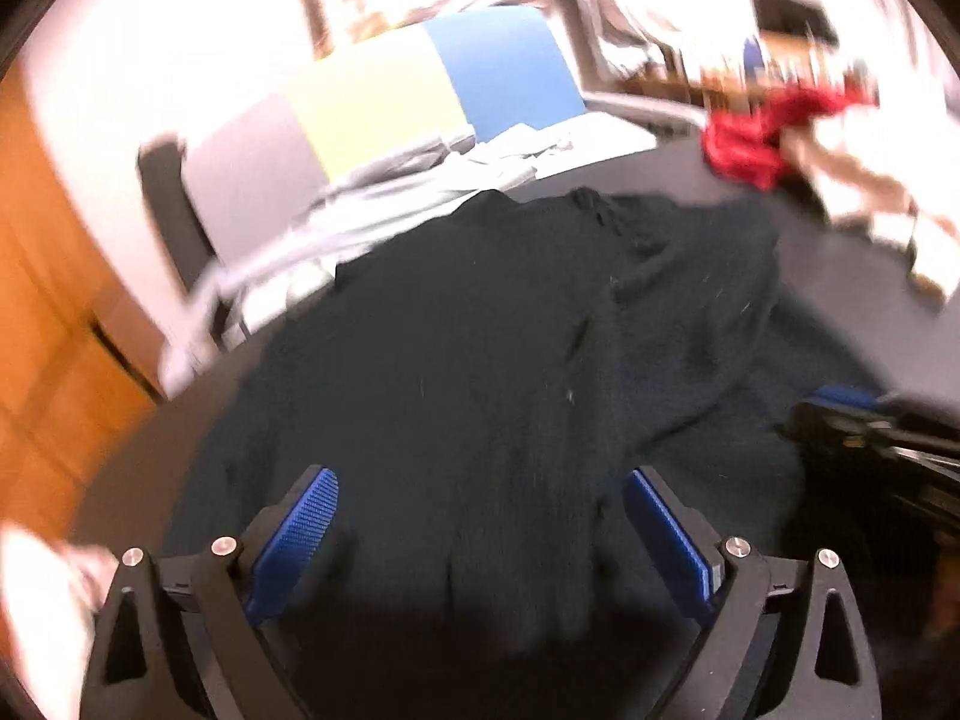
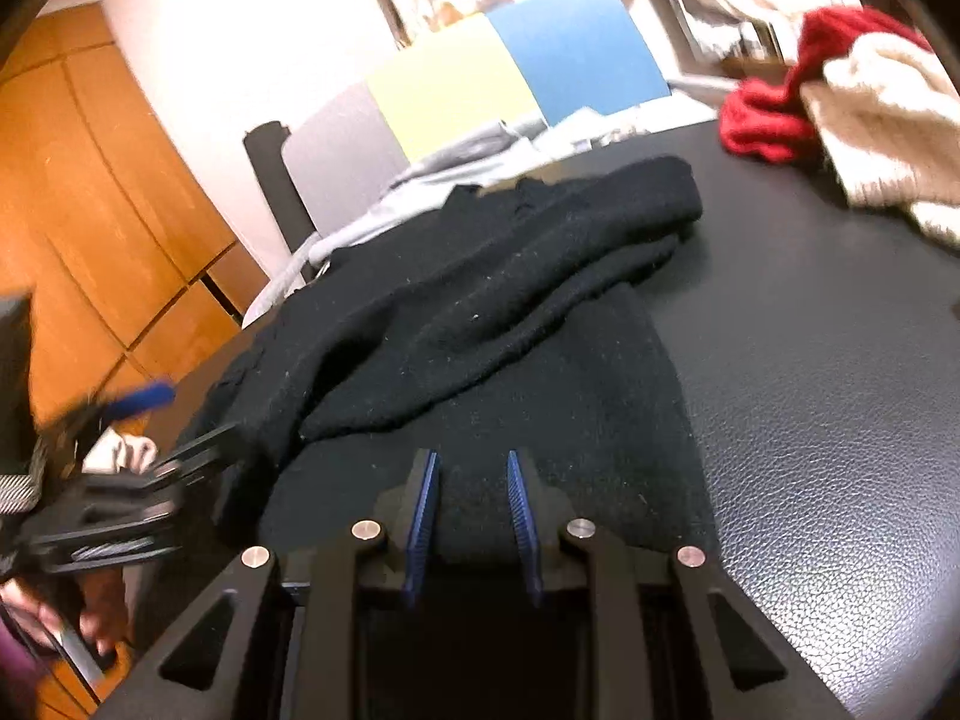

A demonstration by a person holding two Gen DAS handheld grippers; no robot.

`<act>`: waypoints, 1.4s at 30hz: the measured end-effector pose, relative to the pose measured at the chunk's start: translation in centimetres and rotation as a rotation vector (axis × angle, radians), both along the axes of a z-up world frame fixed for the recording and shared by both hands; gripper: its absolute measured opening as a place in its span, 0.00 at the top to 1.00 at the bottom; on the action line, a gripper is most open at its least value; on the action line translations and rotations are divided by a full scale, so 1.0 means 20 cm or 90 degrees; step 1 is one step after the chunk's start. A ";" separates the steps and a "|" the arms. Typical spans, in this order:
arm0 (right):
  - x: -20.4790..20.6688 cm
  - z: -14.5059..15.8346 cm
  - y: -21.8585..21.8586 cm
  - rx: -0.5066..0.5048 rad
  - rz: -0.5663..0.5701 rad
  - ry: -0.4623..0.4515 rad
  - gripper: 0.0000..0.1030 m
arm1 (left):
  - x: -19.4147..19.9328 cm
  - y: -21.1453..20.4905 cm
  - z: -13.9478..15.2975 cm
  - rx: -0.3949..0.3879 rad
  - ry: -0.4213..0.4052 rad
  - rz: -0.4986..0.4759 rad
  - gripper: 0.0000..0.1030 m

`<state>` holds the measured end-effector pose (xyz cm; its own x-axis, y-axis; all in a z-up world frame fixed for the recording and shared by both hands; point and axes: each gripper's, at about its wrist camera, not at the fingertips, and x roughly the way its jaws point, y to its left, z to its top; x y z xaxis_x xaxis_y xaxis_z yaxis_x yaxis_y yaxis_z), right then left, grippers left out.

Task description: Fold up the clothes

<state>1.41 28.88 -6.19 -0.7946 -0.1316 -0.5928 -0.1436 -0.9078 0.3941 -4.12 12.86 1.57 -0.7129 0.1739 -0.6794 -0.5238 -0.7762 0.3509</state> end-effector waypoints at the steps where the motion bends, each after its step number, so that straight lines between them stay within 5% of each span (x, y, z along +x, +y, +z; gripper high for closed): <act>1: 0.01 0.00 -0.02 0.023 0.005 0.006 0.76 | -0.02 0.07 -0.05 -0.043 0.003 -0.010 0.05; 3: 0.04 0.00 -0.07 0.068 0.014 0.019 0.76 | -0.05 0.13 -0.12 -0.073 -0.011 -0.030 0.10; 5: 0.05 0.01 -0.08 0.086 0.019 0.022 0.76 | -0.08 0.16 -0.13 -0.064 -0.052 -0.051 0.46; 6: 0.06 0.01 -0.07 0.077 0.018 0.023 0.76 | -0.10 0.18 -0.12 -0.049 -0.085 -0.060 0.80; 7: 0.07 0.01 -0.06 0.067 0.017 0.025 0.76 | -0.13 0.18 -0.08 -0.024 -0.120 -0.050 0.92; 13: 0.07 0.00 -0.01 0.024 0.010 0.016 0.86 | -0.33 0.00 0.32 0.222 -0.249 -0.023 0.92; 19: 0.07 -0.03 0.07 -0.040 -0.009 0.001 1.00 | -0.53 -0.34 0.60 0.370 -0.272 0.022 0.92; 25: 0.02 0.01 0.08 -0.046 -0.016 -0.053 1.00 | -0.60 -0.68 0.37 0.404 -0.373 0.131 0.92; 27: -0.01 0.06 0.08 -0.060 -0.017 -0.079 0.88 | -0.60 -0.76 0.23 0.413 -0.417 0.159 0.92; 33: -0.17 0.20 0.12 0.008 -0.022 -0.031 0.79 | -0.53 -0.94 -0.09 0.460 -0.505 0.229 0.85; 35: -0.23 0.19 0.19 -0.096 -0.010 -0.019 0.78 | -0.52 -0.97 -0.14 0.478 -0.516 0.233 0.72; 37: -0.33 0.12 0.29 -0.231 -0.016 -0.042 0.78 | -0.52 -0.99 -0.15 0.496 -0.516 0.231 0.41; 42: -0.48 0.00 0.42 -0.368 -0.088 -0.082 0.77 | -0.53 -1.00 -0.09 0.520 -0.498 0.210 0.24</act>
